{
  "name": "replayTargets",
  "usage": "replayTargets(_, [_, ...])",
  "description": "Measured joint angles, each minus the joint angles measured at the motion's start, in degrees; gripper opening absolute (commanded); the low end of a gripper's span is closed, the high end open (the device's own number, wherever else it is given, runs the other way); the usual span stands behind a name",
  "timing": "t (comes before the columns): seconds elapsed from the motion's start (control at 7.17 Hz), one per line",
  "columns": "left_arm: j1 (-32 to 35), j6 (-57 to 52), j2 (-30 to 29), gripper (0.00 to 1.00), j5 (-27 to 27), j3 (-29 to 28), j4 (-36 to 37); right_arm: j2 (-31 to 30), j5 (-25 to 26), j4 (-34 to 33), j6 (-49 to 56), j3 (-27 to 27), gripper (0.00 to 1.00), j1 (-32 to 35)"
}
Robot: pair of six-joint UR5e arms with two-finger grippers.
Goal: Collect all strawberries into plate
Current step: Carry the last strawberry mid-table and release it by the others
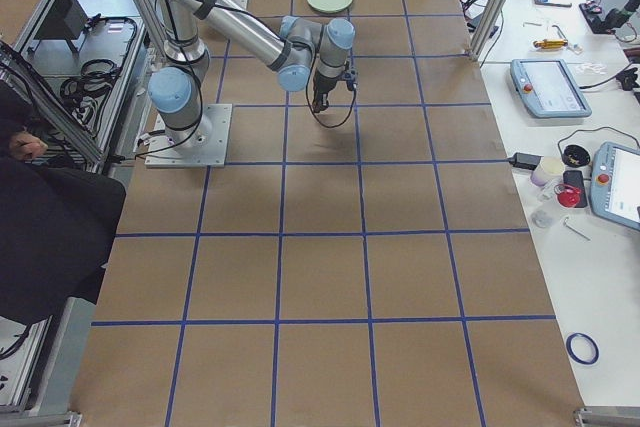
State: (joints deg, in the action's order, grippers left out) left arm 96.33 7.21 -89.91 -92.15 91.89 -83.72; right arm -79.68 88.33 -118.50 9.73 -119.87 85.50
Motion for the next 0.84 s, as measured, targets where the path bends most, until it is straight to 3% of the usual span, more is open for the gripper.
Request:
replayTargets(0.56, [0.0,0.0,0.0,1.0,0.0,0.0,-0.1,8.9,-6.0,-1.2,-27.9,12.6,0.05,19.2])
replayTargets(0.84, [0.0,0.0,0.0,1.0,-0.1,-0.1,-0.3,14.6,-7.3,-2.5,-35.9,19.0,0.09,25.9])
